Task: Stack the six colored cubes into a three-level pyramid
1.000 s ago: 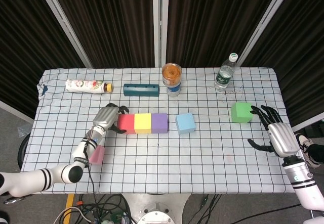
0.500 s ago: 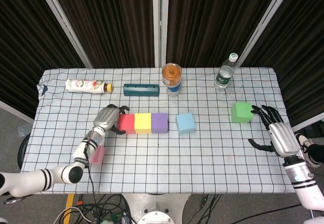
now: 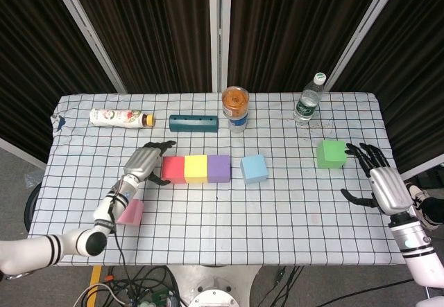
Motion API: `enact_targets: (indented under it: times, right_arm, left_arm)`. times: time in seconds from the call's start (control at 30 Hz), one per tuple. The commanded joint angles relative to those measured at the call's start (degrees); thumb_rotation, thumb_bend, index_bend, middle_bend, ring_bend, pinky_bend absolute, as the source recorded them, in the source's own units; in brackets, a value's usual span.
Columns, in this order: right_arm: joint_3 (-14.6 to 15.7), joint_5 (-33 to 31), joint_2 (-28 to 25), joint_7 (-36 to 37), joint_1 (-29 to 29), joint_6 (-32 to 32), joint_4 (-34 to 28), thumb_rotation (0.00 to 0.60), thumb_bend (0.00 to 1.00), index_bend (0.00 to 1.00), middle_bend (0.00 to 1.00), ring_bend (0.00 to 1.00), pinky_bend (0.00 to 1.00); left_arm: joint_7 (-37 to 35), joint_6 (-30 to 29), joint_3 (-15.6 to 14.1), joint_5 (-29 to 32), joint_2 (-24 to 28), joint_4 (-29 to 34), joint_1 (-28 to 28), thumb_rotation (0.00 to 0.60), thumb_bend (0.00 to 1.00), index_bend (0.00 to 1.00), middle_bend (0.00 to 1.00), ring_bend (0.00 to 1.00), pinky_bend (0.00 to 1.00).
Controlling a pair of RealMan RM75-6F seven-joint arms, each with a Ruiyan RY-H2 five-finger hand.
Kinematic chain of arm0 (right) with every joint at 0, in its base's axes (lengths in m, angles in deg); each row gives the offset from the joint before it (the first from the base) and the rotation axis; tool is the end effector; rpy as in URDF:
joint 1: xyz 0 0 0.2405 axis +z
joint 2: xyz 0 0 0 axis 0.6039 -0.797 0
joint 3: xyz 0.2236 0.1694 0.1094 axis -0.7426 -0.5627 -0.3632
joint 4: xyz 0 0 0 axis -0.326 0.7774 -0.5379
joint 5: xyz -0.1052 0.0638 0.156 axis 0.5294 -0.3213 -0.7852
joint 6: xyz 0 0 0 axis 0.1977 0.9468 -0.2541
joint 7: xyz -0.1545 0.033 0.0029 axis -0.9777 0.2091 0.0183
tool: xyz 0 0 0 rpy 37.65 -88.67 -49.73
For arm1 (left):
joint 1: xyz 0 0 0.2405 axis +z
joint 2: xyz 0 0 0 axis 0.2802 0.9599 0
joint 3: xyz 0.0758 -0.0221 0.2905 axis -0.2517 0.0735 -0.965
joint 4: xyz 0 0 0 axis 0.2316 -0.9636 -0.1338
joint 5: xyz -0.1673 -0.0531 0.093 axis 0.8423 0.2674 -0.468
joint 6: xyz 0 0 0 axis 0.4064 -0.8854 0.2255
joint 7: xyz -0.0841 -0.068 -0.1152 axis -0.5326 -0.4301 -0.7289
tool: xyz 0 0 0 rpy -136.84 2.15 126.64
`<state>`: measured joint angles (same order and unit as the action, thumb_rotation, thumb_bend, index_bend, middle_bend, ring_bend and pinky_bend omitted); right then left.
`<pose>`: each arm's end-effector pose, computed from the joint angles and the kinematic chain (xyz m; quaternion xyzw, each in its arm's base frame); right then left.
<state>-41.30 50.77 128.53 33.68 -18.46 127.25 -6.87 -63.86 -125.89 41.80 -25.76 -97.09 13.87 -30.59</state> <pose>-0.2946 -0.2859 0.1958 0.6190 -0.4267 0.4758 0.4565 -0.1804 0.4067 0.0194 -0.6836 -0.5081 -0.3608 0.3799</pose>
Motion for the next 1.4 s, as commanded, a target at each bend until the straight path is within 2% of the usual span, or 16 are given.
enact_targets:
  times: [0.03, 0.13, 0.23, 0.4, 0.67, 0.83, 1.03, 1.4]
  right_arm:
    - [-0.07, 0.07, -0.04, -0.01, 0.02, 0.11, -0.06, 0.6, 0.17, 0.0, 0.19, 0.01, 0.0]
    - [-0.16, 0.05, -0.09, -0.08, 0.0, 0.24, -0.13, 0.6, 0.18, 0.0, 0.19, 0.01, 0.0]
    - [-0.27, 0.14, -0.15, 0.04, -0.03, 0.49, -0.11, 0.6, 0.18, 0.0, 0.18, 0.01, 0.0]
    - [-0.41, 0.53, -0.4, -0.06, 0.21, 0.55, -0.04, 0.6, 0.18, 0.0, 0.18, 0.01, 0.0]
    - [-0.92, -0.07, 0.11, -0.65, 0.97, -0.29, 0.27, 0.6, 0.18, 0.0, 0.18, 0.01, 0.0]
    - [-0.94, -0.01, 0.45, -0.67, 1.47, -0.92, 0.36, 0.6, 0.18, 0.0, 0.18, 0.01, 0.0]
    - [-0.89, -0.07, 0.47, -0.6, 1.69, -1.26, 0.44, 0.6, 0.18, 0.0, 0.18, 0.01, 0.0]
    - [-0.64, 0.02, 0.59, -0.34, 1.52, -1.03, 0.29, 0.6, 0.18, 0.0, 0.18, 0.01, 0.0]
  left_arm:
    - [-4.26, -3.44, 0.78, -4.93, 3.94, 3.26, 3.14, 0.6, 0.09, 0.1, 0.14, 0.13, 0.12]
    - [-8.01, -6.16, 0.66, -9.16, 7.93, 5.45, 6.19, 0.6, 0.09, 0.12, 0.14, 0.13, 0.12]
    - [-10.23, -9.84, -0.66, -12.84, 11.86, 7.54, 9.93, 0.6, 0.09, 0.18, 0.16, 0.13, 0.12]
    - [-12.04, -13.08, -5.21, -17.73, 17.3, 10.28, 15.67, 0.6, 0.09, 0.22, 0.21, 0.13, 0.12]
    - [-13.88, -12.88, -11.19, -23.64, 20.31, 14.69, 20.37, 0.6, 0.09, 0.2, 0.2, 0.13, 0.12]
    - [-13.03, -11.98, -12.97, -26.1, 21.13, 17.17, 21.16, 0.6, 0.09, 0.16, 0.18, 0.13, 0.12]
    - [-10.91, -10.6, -13.33, -25.82, 20.78, 18.34, 21.14, 0.6, 0.09, 0.15, 0.15, 0.13, 0.09]
    - [-4.56, -9.07, -14.1, -23.3, 16.29, 16.8, 21.45, 0.6, 0.09, 0.15, 0.15, 0.13, 0.09]
